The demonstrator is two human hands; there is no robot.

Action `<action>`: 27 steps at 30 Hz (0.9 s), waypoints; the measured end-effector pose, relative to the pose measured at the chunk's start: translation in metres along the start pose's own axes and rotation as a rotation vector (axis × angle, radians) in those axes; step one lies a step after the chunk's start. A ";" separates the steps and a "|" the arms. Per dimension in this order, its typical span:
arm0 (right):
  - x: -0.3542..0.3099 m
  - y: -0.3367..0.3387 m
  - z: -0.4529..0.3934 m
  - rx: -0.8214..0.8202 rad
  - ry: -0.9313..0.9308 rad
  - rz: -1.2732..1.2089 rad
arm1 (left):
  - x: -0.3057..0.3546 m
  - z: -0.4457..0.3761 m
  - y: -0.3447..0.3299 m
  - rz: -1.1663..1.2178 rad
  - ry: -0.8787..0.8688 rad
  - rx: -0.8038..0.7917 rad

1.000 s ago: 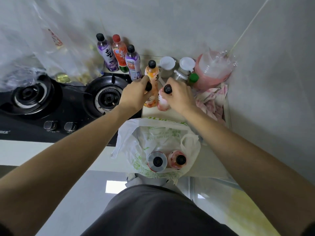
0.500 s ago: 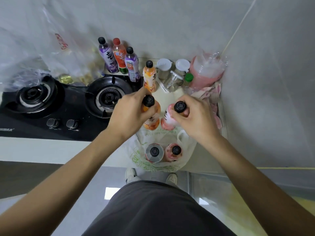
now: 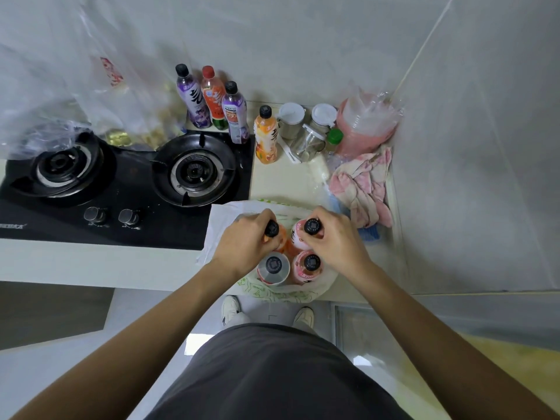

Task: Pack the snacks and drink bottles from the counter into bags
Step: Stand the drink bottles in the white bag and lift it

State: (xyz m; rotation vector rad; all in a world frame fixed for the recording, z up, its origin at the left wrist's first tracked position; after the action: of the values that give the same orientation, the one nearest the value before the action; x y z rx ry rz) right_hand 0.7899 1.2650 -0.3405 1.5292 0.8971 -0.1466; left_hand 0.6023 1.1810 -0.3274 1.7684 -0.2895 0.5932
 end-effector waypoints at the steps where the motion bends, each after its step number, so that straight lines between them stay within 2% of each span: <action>1: 0.002 -0.002 -0.001 -0.014 -0.004 0.007 | -0.002 -0.001 -0.002 -0.003 -0.006 -0.007; 17: -0.016 0.011 -0.010 -0.104 0.075 0.182 | -0.011 -0.010 -0.012 -0.045 -0.053 -0.161; 22: -0.022 0.018 -0.037 -0.106 0.057 0.165 | -0.017 -0.020 0.000 -0.060 0.002 -0.130; 27: -0.032 0.005 -0.099 -0.104 0.112 0.217 | -0.042 -0.068 0.020 -0.105 0.034 -0.072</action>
State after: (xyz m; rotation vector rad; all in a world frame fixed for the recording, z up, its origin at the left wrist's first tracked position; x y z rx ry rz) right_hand 0.7306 1.3392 -0.2985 1.5378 0.8069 0.1419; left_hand 0.5405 1.2352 -0.3208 1.6919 -0.1909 0.5306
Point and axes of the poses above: each hand's wrist, its own z-axis away from the middle knuckle, its own y-axis out of the back of the hand, x = y × z, the point moved 3 cm from there along -z, towards the middle knuckle, and after that the axes turned 14 degrees about x, right-handed, at the moved point
